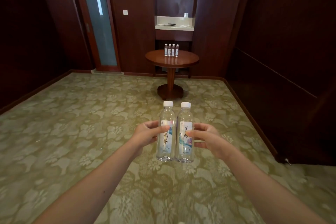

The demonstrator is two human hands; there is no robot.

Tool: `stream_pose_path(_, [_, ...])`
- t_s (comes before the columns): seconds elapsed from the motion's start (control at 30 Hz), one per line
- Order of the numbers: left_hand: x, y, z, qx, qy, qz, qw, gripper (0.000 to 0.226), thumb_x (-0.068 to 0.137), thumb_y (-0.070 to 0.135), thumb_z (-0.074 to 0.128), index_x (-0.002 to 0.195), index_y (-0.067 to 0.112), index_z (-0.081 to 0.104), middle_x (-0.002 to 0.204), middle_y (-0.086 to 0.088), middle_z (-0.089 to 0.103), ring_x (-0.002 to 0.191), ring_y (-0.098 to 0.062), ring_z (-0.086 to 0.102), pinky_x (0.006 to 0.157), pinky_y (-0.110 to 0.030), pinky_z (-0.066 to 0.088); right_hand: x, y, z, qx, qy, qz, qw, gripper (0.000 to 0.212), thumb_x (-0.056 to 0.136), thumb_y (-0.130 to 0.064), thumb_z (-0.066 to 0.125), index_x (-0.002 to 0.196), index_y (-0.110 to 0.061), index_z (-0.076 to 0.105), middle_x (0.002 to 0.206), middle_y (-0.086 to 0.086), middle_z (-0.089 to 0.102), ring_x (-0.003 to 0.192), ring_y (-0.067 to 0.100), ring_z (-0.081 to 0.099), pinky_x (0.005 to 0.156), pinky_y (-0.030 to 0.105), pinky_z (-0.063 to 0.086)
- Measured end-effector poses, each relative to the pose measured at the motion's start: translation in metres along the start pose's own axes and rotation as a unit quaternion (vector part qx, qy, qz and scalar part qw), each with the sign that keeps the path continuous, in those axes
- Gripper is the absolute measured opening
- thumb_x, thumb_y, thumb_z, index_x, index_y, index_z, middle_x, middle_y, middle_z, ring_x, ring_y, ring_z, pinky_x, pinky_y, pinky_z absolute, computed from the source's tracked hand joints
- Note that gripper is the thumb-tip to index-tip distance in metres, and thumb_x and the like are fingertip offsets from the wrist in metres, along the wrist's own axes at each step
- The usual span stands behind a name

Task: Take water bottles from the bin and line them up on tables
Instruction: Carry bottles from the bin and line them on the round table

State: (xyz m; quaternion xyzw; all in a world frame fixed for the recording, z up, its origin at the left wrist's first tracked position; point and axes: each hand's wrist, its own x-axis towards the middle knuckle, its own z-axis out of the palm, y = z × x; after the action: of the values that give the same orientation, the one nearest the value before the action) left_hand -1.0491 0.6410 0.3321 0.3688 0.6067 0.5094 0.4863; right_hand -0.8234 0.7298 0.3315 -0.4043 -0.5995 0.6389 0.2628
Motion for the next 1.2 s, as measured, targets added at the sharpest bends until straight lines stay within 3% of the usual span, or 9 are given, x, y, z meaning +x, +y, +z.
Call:
stream_pose_path(0.1, [0.054, 0.006, -0.016, -0.004, 0.016, 0.004, 1.000, 0.088, 0.039, 0.052, 0.094, 0.117, 0.018, 0.069, 0.107, 0.002, 0.075, 0.104, -0.018, 0.070, 0.097, -0.039, 0.053, 0.063, -0.006, -0.005, -0.001, -0.017, -0.004, 1.000, 0.063, 0.065, -0.025, 0.089, 0.122, -0.011, 0.064, 0.108, 0.005, 0.076, 0.100, 0.024, 0.073, 0.090, 0.045, 0.059])
stream_pose_path(0.23, [0.124, 0.025, -0.027, -0.006, 0.037, 0.012, 0.999, 0.065, 0.052, 0.040, 0.086, 0.110, 0.016, 0.072, 0.103, -0.001, 0.076, 0.097, -0.017, 0.072, 0.087, -0.031, 0.056, 0.145, -0.024, -0.016, -0.002, -0.034, -0.003, 0.999, 0.084, 0.053, -0.035, 0.092, 0.127, -0.012, 0.060, 0.109, 0.003, 0.076, 0.100, 0.022, 0.073, 0.090, 0.044, 0.059])
stream_pose_path(0.43, [0.244, 0.070, -0.044, 0.004, 0.060, 0.034, 0.998, 0.043, 0.068, 0.031, 0.083, 0.108, 0.018, 0.073, 0.098, 0.003, 0.077, 0.092, -0.011, 0.073, 0.078, -0.023, 0.054, 0.273, -0.068, -0.037, 0.003, -0.054, -0.023, 0.998, 0.061, 0.060, -0.026, 0.086, 0.117, -0.013, 0.066, 0.101, 0.001, 0.077, 0.091, 0.018, 0.075, 0.075, 0.030, 0.059])
stream_pose_path(0.63, [0.345, 0.087, -0.060, -0.018, 0.078, 0.027, 0.996, 0.057, 0.054, 0.039, 0.086, 0.106, 0.019, 0.075, 0.100, 0.000, 0.077, 0.097, -0.016, 0.071, 0.089, -0.032, 0.055, 0.382, -0.087, -0.055, 0.002, -0.062, -0.012, 0.998, 0.061, 0.067, -0.024, 0.087, 0.123, -0.013, 0.064, 0.106, -0.001, 0.077, 0.094, 0.017, 0.074, 0.074, 0.029, 0.058])
stream_pose_path(0.9, [0.501, 0.109, -0.084, -0.016, 0.060, 0.019, 0.998, 0.036, 0.074, 0.021, 0.082, 0.109, 0.015, 0.073, 0.098, -0.001, 0.077, 0.091, -0.014, 0.073, 0.076, -0.024, 0.056, 0.536, -0.105, -0.082, -0.001, -0.045, -0.002, 0.999, 0.057, 0.067, -0.020, 0.088, 0.120, -0.015, 0.067, 0.110, 0.000, 0.076, 0.097, 0.017, 0.073, 0.073, 0.027, 0.058])
stream_pose_path(1.2, [0.702, 0.162, -0.105, -0.004, -0.002, 0.020, 1.000, 0.039, 0.071, 0.019, 0.083, 0.108, 0.016, 0.073, 0.100, -0.001, 0.077, 0.099, -0.018, 0.072, 0.092, -0.035, 0.056, 0.704, -0.143, -0.125, 0.014, 0.027, 0.006, 1.000, 0.045, 0.074, -0.011, 0.084, 0.116, -0.014, 0.068, 0.106, 0.001, 0.077, 0.096, 0.017, 0.074, 0.079, 0.032, 0.059])
